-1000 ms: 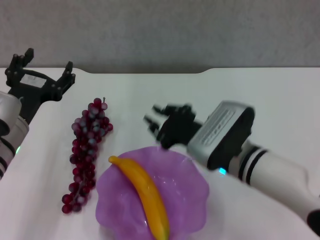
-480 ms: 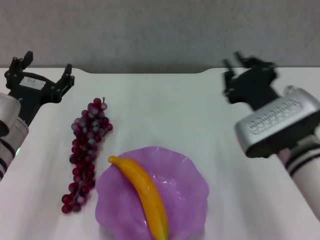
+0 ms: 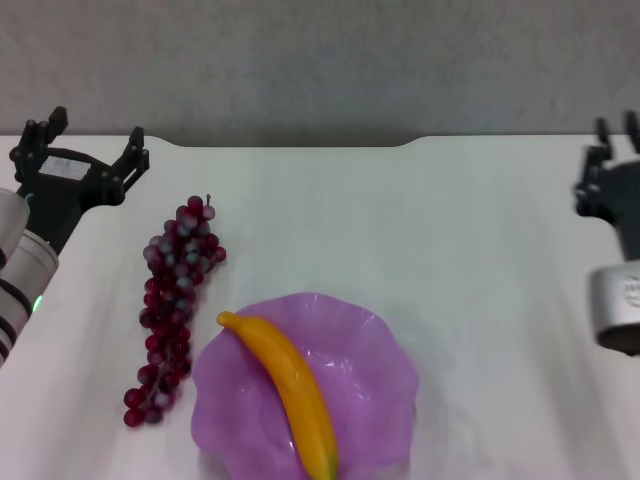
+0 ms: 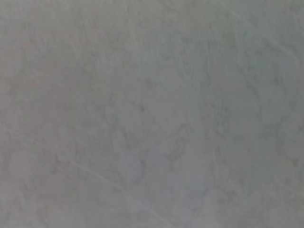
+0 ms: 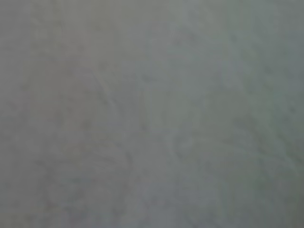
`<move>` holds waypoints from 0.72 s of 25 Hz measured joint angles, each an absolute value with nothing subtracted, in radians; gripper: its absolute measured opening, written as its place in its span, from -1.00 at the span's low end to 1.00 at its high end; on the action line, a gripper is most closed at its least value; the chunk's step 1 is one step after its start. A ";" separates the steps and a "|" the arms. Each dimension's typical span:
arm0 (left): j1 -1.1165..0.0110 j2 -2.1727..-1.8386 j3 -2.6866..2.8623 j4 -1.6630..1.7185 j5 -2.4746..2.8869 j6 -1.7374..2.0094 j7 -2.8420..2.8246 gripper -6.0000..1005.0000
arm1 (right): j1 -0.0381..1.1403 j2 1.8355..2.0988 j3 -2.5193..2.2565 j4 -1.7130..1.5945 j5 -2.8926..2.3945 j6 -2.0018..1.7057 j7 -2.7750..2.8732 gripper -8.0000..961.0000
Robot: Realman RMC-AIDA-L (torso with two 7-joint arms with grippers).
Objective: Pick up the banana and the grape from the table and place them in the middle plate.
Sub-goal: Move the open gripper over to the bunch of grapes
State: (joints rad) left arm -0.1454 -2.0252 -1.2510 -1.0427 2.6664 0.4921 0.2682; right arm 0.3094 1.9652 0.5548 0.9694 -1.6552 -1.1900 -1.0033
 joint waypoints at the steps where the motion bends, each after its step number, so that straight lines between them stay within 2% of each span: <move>1: -0.146 -2.025 -1.250 -1.041 2.668 0.494 0.260 0.75 | 0.300 1.967 0.555 0.958 -1.654 -1.205 -0.975 -0.55; 4: -0.148 -2.025 -1.235 -1.041 2.671 0.495 0.239 0.75 | 0.269 1.974 0.548 0.891 -1.651 -1.264 -0.872 -0.55; 6: -0.152 -2.024 -1.214 -1.041 2.669 0.492 0.224 0.75 | 0.252 1.997 0.542 0.813 -1.647 -1.298 -0.802 -0.55; 7: -0.152 -2.024 -1.214 -1.041 2.669 0.492 0.224 0.75 | 0.248 2.000 0.541 0.793 -1.647 -1.298 -0.769 -0.55; 12: -0.156 -2.028 -1.199 -1.068 2.666 0.420 0.221 0.75 | 0.240 2.000 0.520 0.737 -1.646 -1.281 -0.609 -0.56; 18: -0.199 -2.030 -1.273 -1.172 2.641 0.104 0.221 0.75 | 0.253 2.001 0.490 0.704 -1.650 -1.280 -0.570 -0.56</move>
State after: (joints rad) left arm -0.1992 -2.0297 -1.2725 -1.1725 2.6407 0.1038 0.2213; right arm 0.2528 2.0011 0.4899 0.7043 -1.6495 -1.2795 -0.5700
